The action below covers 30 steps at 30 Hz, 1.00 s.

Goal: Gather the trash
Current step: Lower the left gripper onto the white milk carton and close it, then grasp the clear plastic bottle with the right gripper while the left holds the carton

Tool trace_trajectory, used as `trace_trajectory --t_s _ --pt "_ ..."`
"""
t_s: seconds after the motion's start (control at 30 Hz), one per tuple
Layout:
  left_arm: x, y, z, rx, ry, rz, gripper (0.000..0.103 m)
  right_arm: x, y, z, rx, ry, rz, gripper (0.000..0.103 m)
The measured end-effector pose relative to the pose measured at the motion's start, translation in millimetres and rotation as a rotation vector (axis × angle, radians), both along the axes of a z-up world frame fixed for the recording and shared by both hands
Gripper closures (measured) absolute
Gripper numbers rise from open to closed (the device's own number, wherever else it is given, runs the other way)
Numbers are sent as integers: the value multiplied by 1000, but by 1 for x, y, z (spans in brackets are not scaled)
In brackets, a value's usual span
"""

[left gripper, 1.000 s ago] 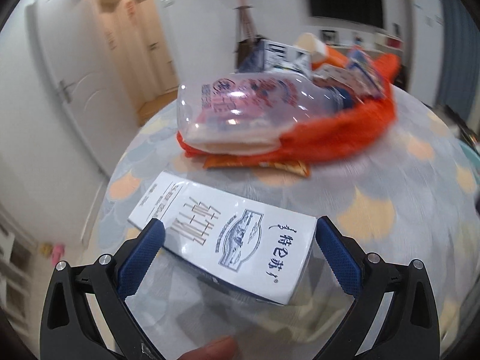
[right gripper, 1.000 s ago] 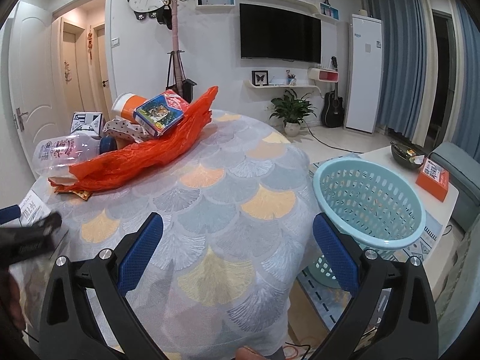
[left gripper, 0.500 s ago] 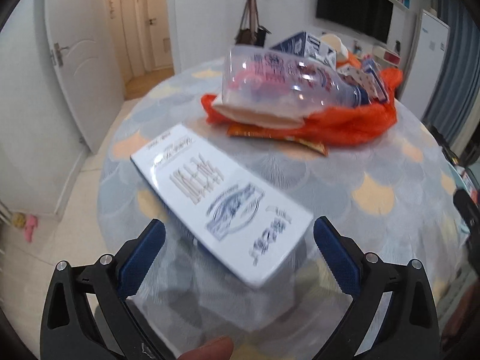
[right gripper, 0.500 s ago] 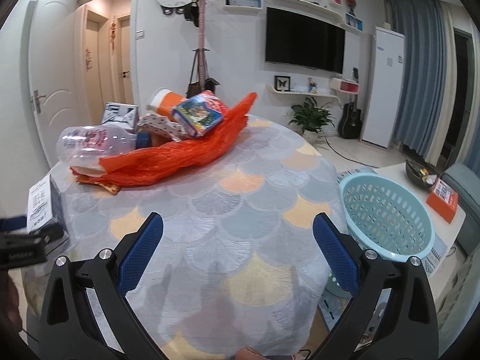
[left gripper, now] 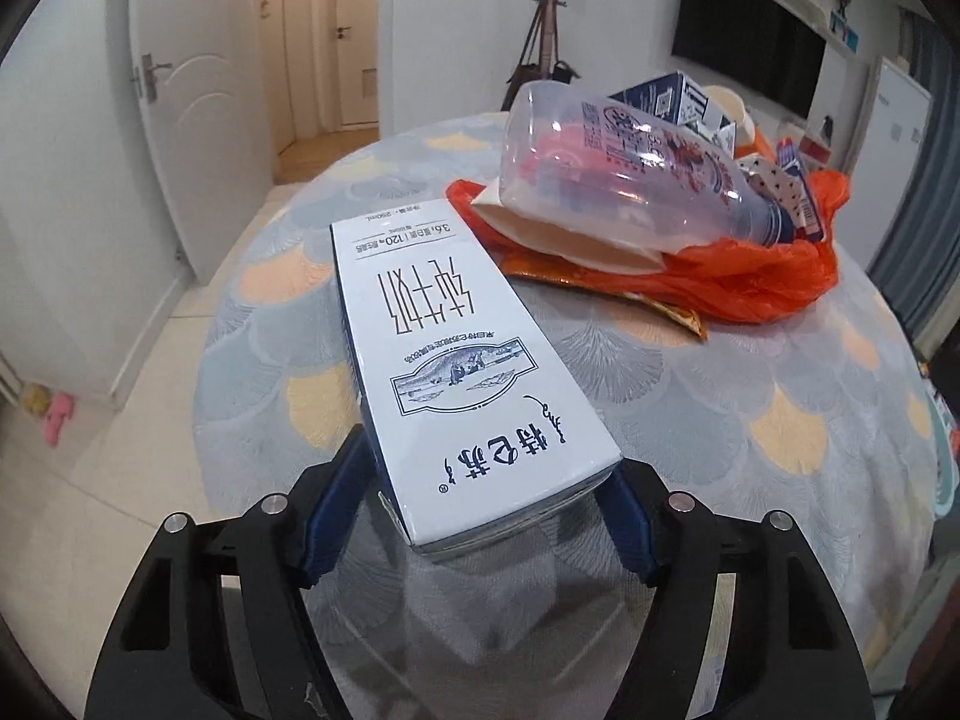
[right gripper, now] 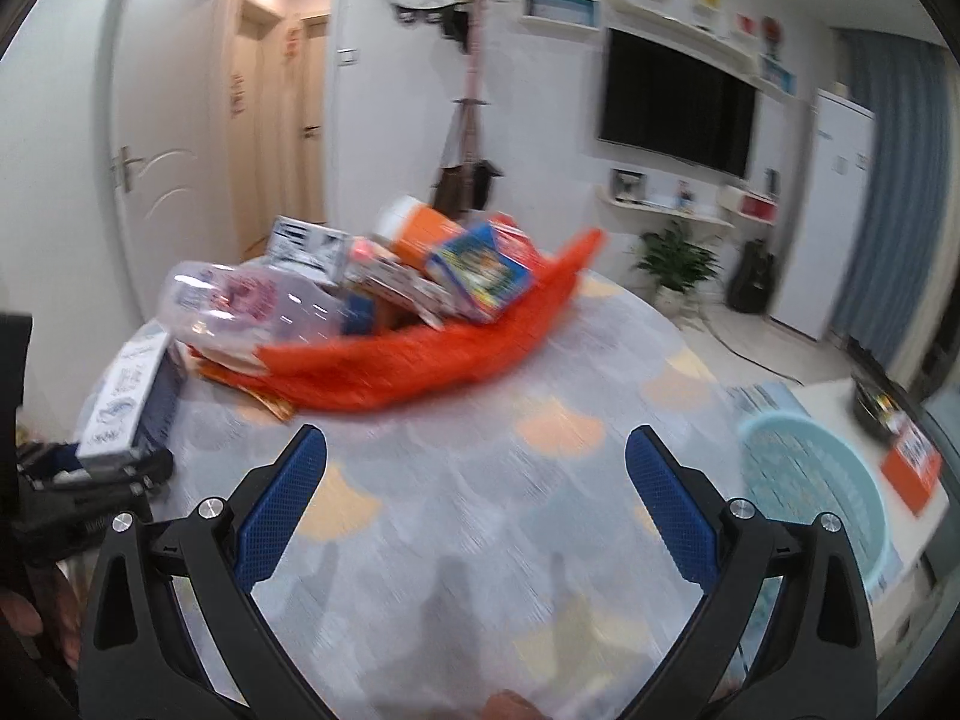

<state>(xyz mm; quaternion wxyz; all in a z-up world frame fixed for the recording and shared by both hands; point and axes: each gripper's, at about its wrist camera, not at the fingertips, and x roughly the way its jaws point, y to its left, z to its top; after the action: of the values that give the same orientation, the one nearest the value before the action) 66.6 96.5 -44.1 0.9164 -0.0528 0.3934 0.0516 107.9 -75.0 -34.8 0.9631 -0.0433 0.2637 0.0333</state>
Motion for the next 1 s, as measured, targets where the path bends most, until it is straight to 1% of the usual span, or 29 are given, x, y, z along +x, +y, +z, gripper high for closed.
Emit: trace_trajectory --t_s 0.1,0.13,0.3,0.4,0.47,0.63,0.77,0.8,0.83,0.87,0.93,1.0 --pt "0 -4 -3 52 -20 -12 34 25 18 9 -20 31 122 8" --pt "-1 -3 -4 53 -35 -10 34 34 26 12 -42 38 161 8" --pt "-3 -9 -9 66 -89 3 34 71 64 10 -214 51 284 8" --pt "0 -10 -8 58 -95 9 34 85 82 7 -276 45 343 8" --pt "-2 -10 -9 55 -99 10 35 94 94 4 -290 51 406 8" --pt "-2 -10 -8 60 -102 3 35 107 128 -4 -433 40 507 8" --pt "-6 -8 -12 63 -103 2 35 118 150 -15 -540 64 564 8" --pt "-6 -8 -12 63 -103 2 35 122 154 -18 -549 77 562 15" --pt "-6 -8 -12 63 -103 2 35 126 153 -20 -533 108 572 32" --pt "-6 -8 -11 61 -104 1 35 130 153 -21 -516 133 572 35" --pt "-6 -8 -11 60 -105 1 35 134 149 -19 -473 131 536 41" --pt "-7 -8 -11 59 -108 0 35 134 141 -15 -403 141 512 42"
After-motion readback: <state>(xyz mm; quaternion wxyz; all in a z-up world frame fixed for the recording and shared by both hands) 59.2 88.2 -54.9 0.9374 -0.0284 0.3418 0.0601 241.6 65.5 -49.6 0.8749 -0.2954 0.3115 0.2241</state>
